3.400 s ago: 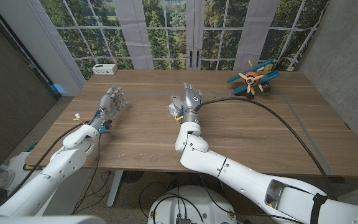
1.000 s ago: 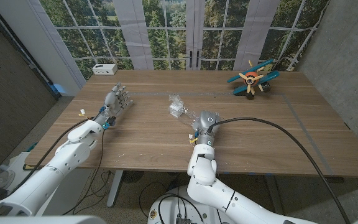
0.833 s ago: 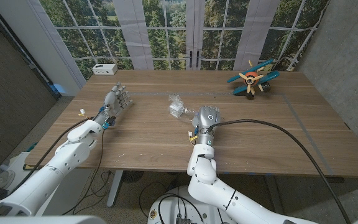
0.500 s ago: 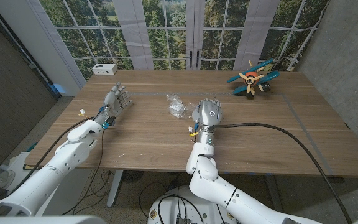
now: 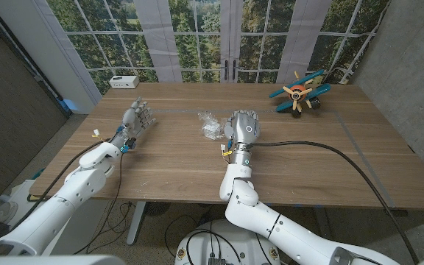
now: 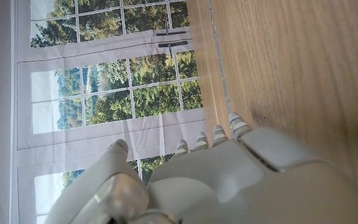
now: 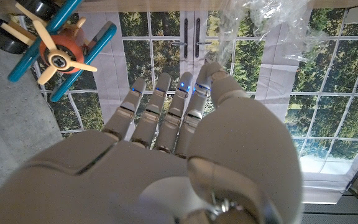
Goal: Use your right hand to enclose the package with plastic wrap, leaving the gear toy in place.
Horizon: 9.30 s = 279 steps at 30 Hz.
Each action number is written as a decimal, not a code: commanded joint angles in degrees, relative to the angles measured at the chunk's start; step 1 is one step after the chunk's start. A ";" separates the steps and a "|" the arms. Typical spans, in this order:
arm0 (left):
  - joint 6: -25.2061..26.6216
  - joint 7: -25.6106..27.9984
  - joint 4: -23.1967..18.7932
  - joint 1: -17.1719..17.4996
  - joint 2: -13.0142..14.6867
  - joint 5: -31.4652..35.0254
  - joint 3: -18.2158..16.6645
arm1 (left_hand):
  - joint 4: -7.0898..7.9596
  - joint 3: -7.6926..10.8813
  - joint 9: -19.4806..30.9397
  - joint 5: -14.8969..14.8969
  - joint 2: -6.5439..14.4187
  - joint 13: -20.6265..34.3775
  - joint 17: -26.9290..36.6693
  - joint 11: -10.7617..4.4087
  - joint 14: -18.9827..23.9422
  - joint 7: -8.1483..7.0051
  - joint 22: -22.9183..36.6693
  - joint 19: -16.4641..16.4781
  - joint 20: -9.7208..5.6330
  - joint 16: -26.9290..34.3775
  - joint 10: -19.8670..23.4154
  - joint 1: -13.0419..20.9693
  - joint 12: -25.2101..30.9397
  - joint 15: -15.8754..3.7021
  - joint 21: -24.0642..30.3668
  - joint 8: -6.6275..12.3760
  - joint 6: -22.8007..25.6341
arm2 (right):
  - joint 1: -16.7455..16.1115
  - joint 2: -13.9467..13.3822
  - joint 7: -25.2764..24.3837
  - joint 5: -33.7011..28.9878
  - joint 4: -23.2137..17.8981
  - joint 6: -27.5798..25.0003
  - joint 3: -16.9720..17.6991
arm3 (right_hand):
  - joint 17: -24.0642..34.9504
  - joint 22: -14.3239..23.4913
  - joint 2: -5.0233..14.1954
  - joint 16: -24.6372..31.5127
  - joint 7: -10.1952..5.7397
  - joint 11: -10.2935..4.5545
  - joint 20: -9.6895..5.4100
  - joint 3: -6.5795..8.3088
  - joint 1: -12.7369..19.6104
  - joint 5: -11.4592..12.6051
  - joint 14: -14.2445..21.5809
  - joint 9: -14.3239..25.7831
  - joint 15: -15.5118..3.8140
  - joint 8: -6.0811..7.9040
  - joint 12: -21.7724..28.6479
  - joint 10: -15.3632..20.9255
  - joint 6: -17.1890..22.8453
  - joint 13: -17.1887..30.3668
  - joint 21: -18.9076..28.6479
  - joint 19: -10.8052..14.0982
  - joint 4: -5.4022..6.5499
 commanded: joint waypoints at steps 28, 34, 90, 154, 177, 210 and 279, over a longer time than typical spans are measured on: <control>-1.28 0.67 -1.03 2.35 0.02 -0.67 -1.17 | 0.21 0.54 0.24 -0.24 -0.04 0.29 0.13 -0.01 0.11 -0.11 0.24 0.22 -0.03 -0.10 -4.54 0.68 -0.02 0.31 0.21 0.11 -4.12 | 11.75 4.16 5.93 4.13 13.19 7.92 -5.96 | 0.44 0.04 0.15 -0.15 1.11 -0.15 0.16 0.04 0.58 -0.75 0.04 -0.30 -6.35 0.01 -0.37 0.45 2.28 0.16 -0.31 -0.33 0.00; -1.41 1.09 -1.49 2.97 0.21 -0.77 -1.55 | 0.21 0.57 0.24 -0.24 -0.03 0.29 0.13 -0.02 -0.22 -0.05 0.25 -0.06 -0.05 -0.23 -4.82 0.67 -0.13 0.31 0.09 0.00 -4.39 | 12.57 4.80 6.59 5.42 14.60 8.97 -6.28 | 0.63 0.04 0.17 0.02 0.93 -0.13 -0.04 -0.11 0.65 -0.84 0.06 -0.37 -6.26 -0.10 -0.37 0.53 2.17 0.23 -0.30 -0.25 -0.02; -0.76 1.15 -0.28 0.90 -0.52 -0.24 -0.61 | 0.16 0.83 0.24 -0.25 0.09 0.28 0.12 0.01 0.19 -0.12 0.25 0.31 0.00 -0.11 -4.44 0.70 -0.01 0.24 0.21 0.10 -4.11 | 12.19 -3.57 21.65 17.05 7.18 15.81 -5.64 | 2.11 0.43 -0.87 -5.08 -0.33 7.77 3.69 -8.55 -23.76 -2.29 -10.49 -0.74 2.41 -20.68 -9.36 -21.71 -34.41 1.15 -1.98 -3.75 8.50; 0.29 1.87 -0.81 0.00 -0.47 0.22 0.08 | 0.14 1.11 0.24 -0.26 0.20 0.28 0.11 -0.03 0.28 -0.17 0.26 0.40 0.01 -0.12 -4.42 0.73 -0.03 -0.22 0.22 0.04 -4.25 | 14.75 -9.48 32.62 10.57 10.99 36.82 -5.66 | -9.09 -0.68 3.13 -5.94 -2.30 6.08 3.06 -4.78 -35.04 0.72 -31.36 -1.51 1.50 -17.33 -6.82 -38.33 -45.76 -3.35 -1.34 -18.43 4.82; -0.17 2.65 -2.46 1.40 -0.26 0.29 -0.19 | 0.18 1.13 0.24 -0.27 0.14 0.28 0.12 -0.04 0.32 -0.17 0.26 0.40 0.01 -0.11 -4.42 0.63 -0.04 -0.23 0.21 0.07 -4.18 | 12.61 -9.30 30.48 12.21 10.80 42.50 -1.23 | -8.41 -0.56 1.02 -6.37 -3.29 6.14 3.18 -5.04 -35.30 -0.81 -30.86 -1.46 2.01 -18.74 -7.86 -38.54 -46.92 -3.15 -1.82 -17.36 3.72; -0.44 1.17 -2.07 1.81 -0.31 -0.61 -0.47 | 0.24 1.14 0.24 -0.28 0.02 0.29 0.13 0.13 0.49 -0.28 0.27 0.36 0.01 -0.07 -3.68 0.48 0.21 0.24 0.19 0.14 -3.94 | 9.65 -7.35 27.16 26.03 11.59 55.14 8.99 | -7.12 -0.11 4.67 -1.03 2.36 8.27 2.26 3.45 -29.54 -2.23 -10.76 -1.38 2.32 -14.16 -3.88 -17.56 -23.78 -2.82 1.61 -2.18 1.28; -11.84 -5.22 5.57 -0.21 -1.52 2.40 -0.16 | -1.79 3.83 0.11 -0.94 0.82 0.08 -0.14 -1.62 6.59 -0.92 0.02 4.42 0.07 -0.14 6.52 3.09 0.97 -3.30 1.10 0.24 6.71 | -2.93 -6.33 8.55 36.22 0.41 50.36 22.98 | -5.68 0.04 3.62 -2.71 4.29 10.26 4.00 6.15 -29.40 -2.29 -15.59 -1.17 4.41 -17.34 -7.80 -19.20 -21.47 -2.69 0.11 -4.46 2.22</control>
